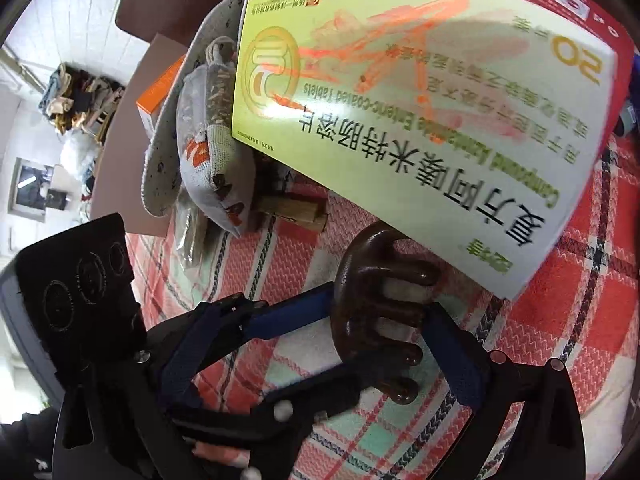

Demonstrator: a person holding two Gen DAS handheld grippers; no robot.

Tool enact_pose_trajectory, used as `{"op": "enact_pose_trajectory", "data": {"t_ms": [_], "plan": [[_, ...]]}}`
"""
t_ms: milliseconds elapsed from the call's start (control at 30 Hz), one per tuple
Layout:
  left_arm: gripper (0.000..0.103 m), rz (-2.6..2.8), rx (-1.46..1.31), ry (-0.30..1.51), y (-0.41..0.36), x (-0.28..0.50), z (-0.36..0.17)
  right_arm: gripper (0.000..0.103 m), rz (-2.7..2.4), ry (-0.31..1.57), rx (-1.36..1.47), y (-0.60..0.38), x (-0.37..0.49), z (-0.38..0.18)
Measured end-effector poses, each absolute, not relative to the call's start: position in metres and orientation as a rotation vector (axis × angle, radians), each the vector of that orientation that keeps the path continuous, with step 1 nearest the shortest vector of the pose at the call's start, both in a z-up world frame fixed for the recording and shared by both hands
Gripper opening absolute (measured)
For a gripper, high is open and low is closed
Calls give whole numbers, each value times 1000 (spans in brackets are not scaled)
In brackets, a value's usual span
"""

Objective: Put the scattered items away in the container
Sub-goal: 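Close the left gripper on the brown wooden comb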

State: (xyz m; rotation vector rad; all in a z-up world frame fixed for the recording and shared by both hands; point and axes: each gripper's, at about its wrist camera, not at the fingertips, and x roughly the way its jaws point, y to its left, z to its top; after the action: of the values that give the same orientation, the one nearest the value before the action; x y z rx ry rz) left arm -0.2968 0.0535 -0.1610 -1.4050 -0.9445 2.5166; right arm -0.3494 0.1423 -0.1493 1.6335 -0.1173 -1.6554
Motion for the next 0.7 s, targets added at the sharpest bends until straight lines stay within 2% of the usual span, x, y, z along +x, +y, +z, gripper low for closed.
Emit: {"op": "enact_pose_trajectory", "data": {"t_ms": [33,100,367,433,700], "plan": [[29,2514,-1409,-953,51,-297,-162,87,-1657,-142,1630,148,-348,-148],[30,2488,-1400,-987,46,-297,-164,74,-1683,-164,1628,157,-348,-145],[29,2423,-1396,-986,43,-294,-162,38,-1740,-255,1589,181,-343,-131],[29,2419,-1386,-979,42,-294,-159,26,-1758,-282,1575,184,-349,-131],[29,2415,-1367,-856,43,-294,-151,26,-1758,-285,1564,186,-344,-122]]}}
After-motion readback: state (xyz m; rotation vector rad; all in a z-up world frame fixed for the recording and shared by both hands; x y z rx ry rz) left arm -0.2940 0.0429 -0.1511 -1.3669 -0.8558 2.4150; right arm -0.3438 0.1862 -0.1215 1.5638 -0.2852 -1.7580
